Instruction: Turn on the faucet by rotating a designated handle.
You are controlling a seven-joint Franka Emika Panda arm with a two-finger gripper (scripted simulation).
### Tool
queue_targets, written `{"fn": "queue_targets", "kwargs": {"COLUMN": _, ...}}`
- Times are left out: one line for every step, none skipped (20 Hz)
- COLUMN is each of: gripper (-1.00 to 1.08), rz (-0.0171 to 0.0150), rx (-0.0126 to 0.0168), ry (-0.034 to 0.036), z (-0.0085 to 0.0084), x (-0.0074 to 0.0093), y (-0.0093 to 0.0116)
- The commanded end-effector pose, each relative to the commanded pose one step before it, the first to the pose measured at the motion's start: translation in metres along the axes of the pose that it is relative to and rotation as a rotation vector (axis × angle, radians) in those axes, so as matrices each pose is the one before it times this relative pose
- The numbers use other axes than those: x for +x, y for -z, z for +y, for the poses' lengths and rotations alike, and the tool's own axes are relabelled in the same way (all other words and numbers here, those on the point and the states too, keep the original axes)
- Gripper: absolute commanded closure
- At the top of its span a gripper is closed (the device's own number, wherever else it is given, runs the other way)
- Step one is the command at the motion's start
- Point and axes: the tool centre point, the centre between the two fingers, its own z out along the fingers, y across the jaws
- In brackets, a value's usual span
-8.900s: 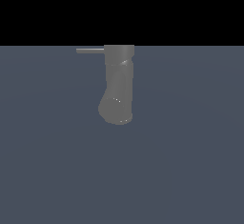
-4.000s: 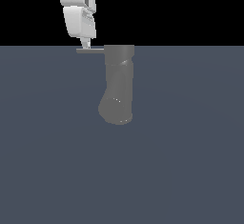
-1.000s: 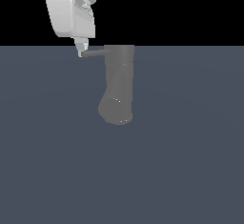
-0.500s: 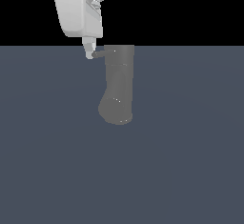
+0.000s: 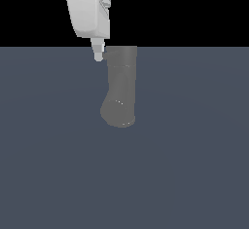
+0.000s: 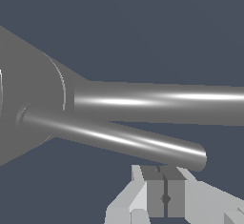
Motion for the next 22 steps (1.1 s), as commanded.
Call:
{"fn": "queue_targets", "kwargs": {"gripper": 1.08, "rz": 0.00101, "rx": -0.00091, "ry": -0.02967, "z": -0.00098, "x": 0.03071, "y": 0.00013}}
{"fn": "queue_targets", "kwargs": {"gripper": 1.08, "rz": -0.00005, "rx": -0.00026, "ry": -0.00094, "z": -0.00010, "x": 0.00657, "y": 0.00002}}
{"fn": "queue_targets", "kwargs": {"gripper": 1.08, "rz": -0.00005, "rx": -0.00026, "ry": -0.00094, "z": -0.00011, "x": 0.00656, "y": 0.00002}}
{"fn": "queue_targets", "kwargs": {"gripper": 1.08, "rz": -0.00004, "rx": -0.00026, "ry": -0.00094, "z": -0.00011, "x": 0.00654, "y": 0.00002}}
{"fn": "queue_targets", "kwargs": {"gripper": 1.08, "rz": -0.00005, "rx": -0.00031, "ry": -0.00115, "z": -0.00014, "x": 0.00663, "y": 0.00000}}
{"fn": "queue_targets", "kwargs": {"gripper": 1.08, "rz": -0.00004, "rx": -0.00025, "ry": -0.00094, "z": -0.00012, "x": 0.00650, "y": 0.00002}}
{"fn": "queue_targets", "kwargs": {"gripper": 1.08, "rz": -0.00004, "rx": -0.00025, "ry": -0.00094, "z": -0.00013, "x": 0.00647, "y": 0.00002}}
{"fn": "queue_targets", "kwargs": {"gripper": 1.08, "rz": -0.00003, "rx": -0.00025, "ry": -0.00094, "z": -0.00014, "x": 0.00644, "y": 0.00002}}
{"fn": "queue_targets", "kwargs": {"gripper": 1.08, "rz": -0.00003, "rx": -0.00025, "ry": -0.00094, "z": -0.00015, "x": 0.00640, "y": 0.00002}}
{"fn": "queue_targets", "kwargs": {"gripper": 1.08, "rz": -0.00003, "rx": -0.00025, "ry": -0.00094, "z": -0.00016, "x": 0.00636, "y": 0.00002}}
{"fn": "queue_targets", "kwargs": {"gripper": 1.08, "rz": -0.00003, "rx": -0.00025, "ry": -0.00094, "z": -0.00017, "x": 0.00631, "y": 0.00002}}
{"fn": "queue_targets", "kwargs": {"gripper": 1.08, "rz": -0.00003, "rx": -0.00024, "ry": -0.00095, "z": -0.00019, "x": 0.00625, "y": 0.00002}}
{"fn": "queue_targets", "kwargs": {"gripper": 1.08, "rz": 0.00000, "rx": 0.00000, "ry": 0.00000, "z": 0.00000, "x": 0.00000, "y": 0.00000}}
{"fn": "queue_targets", "kwargs": {"gripper": 1.08, "rz": -0.00063, "rx": -0.00052, "ry": 0.05141, "z": 0.00093, "x": -0.03169, "y": -0.00038}}
{"fn": "queue_targets", "kwargs": {"gripper": 1.08, "rz": 0.00005, "rx": 0.00003, "ry": -0.00154, "z": -0.00231, "x": 0.00308, "y": 0.00001}}
{"fn": "queue_targets", "kwargs": {"gripper": 1.08, "rz": 0.00005, "rx": 0.00003, "ry": -0.00154, "z": -0.00229, "x": 0.00306, "y": 0.00001}}
{"fn": "queue_targets", "kwargs": {"gripper": 1.08, "rz": 0.00005, "rx": 0.00003, "ry": -0.00154, "z": -0.00227, "x": 0.00304, "y": 0.00001}}
{"fn": "queue_targets", "kwargs": {"gripper": 1.08, "rz": 0.00005, "rx": 0.00003, "ry": -0.00154, "z": -0.00225, "x": 0.00302, "y": 0.00001}}
{"fn": "queue_targets", "kwargs": {"gripper": 1.08, "rz": 0.00004, "rx": 0.00003, "ry": -0.00154, "z": -0.00223, "x": 0.00300, "y": 0.00001}}
{"fn": "queue_targets", "kwargs": {"gripper": 1.08, "rz": 0.00004, "rx": 0.00003, "ry": -0.00154, "z": -0.00221, "x": 0.00298, "y": 0.00001}}
{"fn": "queue_targets", "kwargs": {"gripper": 1.08, "rz": 0.00004, "rx": 0.00003, "ry": -0.00138, "z": -0.00220, "x": 0.00288, "y": 0.00001}}
{"fn": "queue_targets", "kwargs": {"gripper": 1.08, "rz": 0.00004, "rx": 0.00003, "ry": -0.00154, "z": -0.00218, "x": 0.00294, "y": 0.00001}}
